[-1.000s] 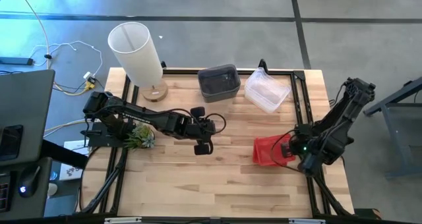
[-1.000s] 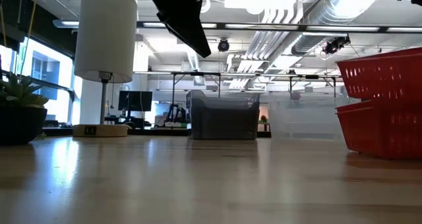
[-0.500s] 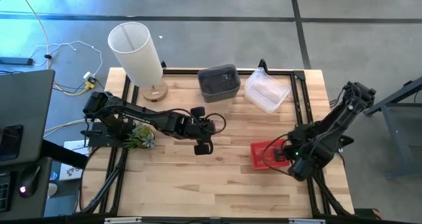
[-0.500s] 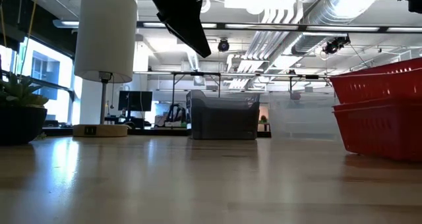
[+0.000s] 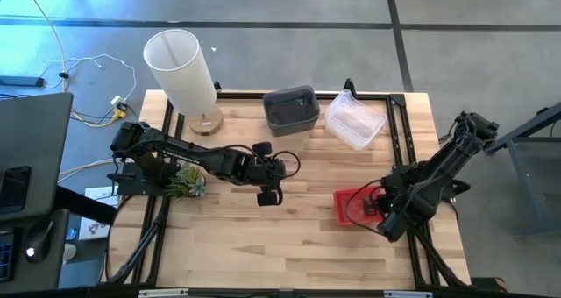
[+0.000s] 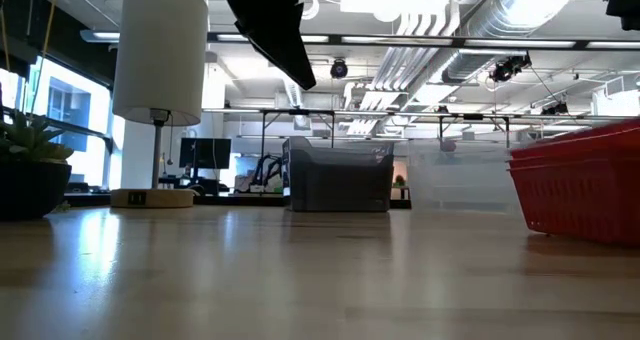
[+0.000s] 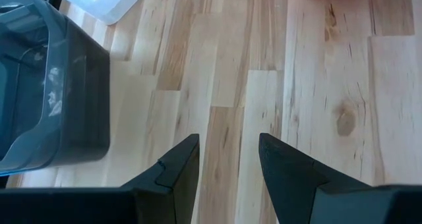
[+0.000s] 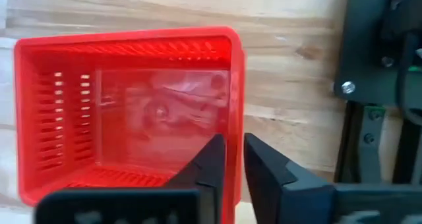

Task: Stack baskets by color
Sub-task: Stack the left red bin on the stacked red bins, then adjust the stacked bins

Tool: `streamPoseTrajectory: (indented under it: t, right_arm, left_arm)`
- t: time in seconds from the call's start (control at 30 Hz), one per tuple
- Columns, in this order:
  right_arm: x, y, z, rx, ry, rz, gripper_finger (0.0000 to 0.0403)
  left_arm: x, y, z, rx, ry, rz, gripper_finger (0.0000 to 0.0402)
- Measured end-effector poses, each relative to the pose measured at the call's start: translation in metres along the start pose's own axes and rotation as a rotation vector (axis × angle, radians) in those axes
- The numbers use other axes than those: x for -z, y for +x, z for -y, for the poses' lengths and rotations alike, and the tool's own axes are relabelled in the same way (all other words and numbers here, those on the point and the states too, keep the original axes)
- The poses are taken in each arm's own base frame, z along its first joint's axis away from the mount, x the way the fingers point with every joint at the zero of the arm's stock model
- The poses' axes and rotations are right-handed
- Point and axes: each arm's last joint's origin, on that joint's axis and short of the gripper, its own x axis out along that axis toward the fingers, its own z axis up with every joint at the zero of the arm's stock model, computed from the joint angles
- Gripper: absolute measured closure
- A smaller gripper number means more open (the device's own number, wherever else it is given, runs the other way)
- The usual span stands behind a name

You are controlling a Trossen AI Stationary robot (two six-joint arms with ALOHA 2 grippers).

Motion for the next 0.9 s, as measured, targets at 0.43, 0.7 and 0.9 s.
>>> streamPoseTrajectory:
  t: [0.43,0.7,0.9]
  right_arm:
    - [-0.01,-0.004,0.007,0.003,-0.097,0.081,0.0284]
    - [-0.029,-0.013,0.007,-0.146,-0.201,0.234,0.0284]
    - [-0.054,-0.013,0.001,-0.128,-0.287,0.332,0.0284]
  left_arm:
    - [0.0,0.0,0.0,0.008,-0.007,-0.001,0.0257]
    - [0.001,-0.007,-0.003,0.033,-0.011,-0.009,0.0257]
    - [-0.002,-0.029,-0.019,0.087,-0.086,0.04,0.0257]
